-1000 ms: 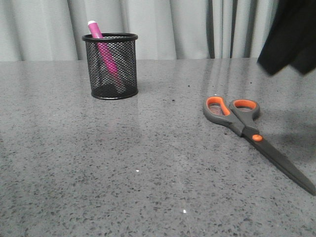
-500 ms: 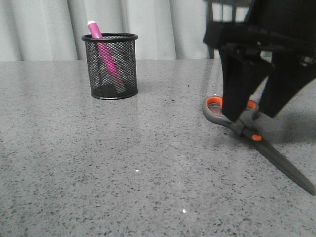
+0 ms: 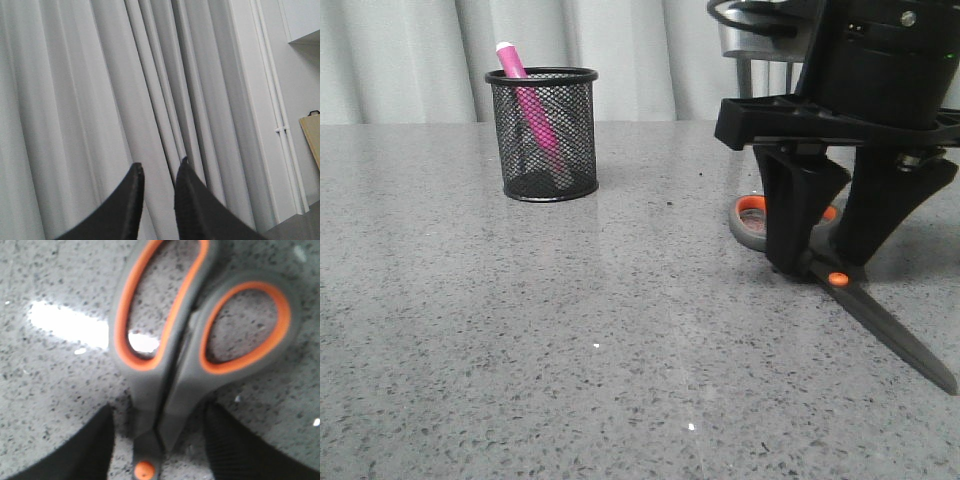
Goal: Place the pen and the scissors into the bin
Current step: 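Grasp the scissors by the handles with the right gripper and lift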
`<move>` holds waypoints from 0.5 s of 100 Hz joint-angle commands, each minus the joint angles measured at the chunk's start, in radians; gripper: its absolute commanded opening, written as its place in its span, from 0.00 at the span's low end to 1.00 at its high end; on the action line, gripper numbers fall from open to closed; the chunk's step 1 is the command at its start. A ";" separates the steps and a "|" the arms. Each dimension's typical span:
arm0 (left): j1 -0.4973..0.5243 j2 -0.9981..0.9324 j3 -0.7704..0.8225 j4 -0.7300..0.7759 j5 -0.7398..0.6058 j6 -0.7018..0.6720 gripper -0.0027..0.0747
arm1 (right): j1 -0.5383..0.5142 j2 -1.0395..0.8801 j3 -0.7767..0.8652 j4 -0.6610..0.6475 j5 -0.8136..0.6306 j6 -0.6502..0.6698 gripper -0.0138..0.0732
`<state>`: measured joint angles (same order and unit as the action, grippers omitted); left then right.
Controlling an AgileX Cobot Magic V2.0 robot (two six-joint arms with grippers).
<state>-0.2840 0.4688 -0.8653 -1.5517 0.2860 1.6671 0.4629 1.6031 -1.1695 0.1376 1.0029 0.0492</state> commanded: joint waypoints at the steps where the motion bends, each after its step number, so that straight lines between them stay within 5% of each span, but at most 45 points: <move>1: -0.007 0.006 -0.022 -0.030 -0.007 -0.010 0.21 | 0.000 0.009 -0.017 0.005 -0.041 -0.001 0.45; 17: -0.007 0.006 -0.022 -0.030 -0.007 -0.010 0.21 | 0.000 0.022 -0.017 -0.001 -0.045 -0.004 0.07; 50: -0.007 0.006 -0.020 -0.030 -0.009 -0.010 0.21 | 0.000 -0.084 -0.214 -0.058 -0.076 -0.004 0.10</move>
<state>-0.2840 0.4688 -0.8653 -1.5517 0.2844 1.6671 0.4629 1.6186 -1.2918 0.0861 0.9964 0.0492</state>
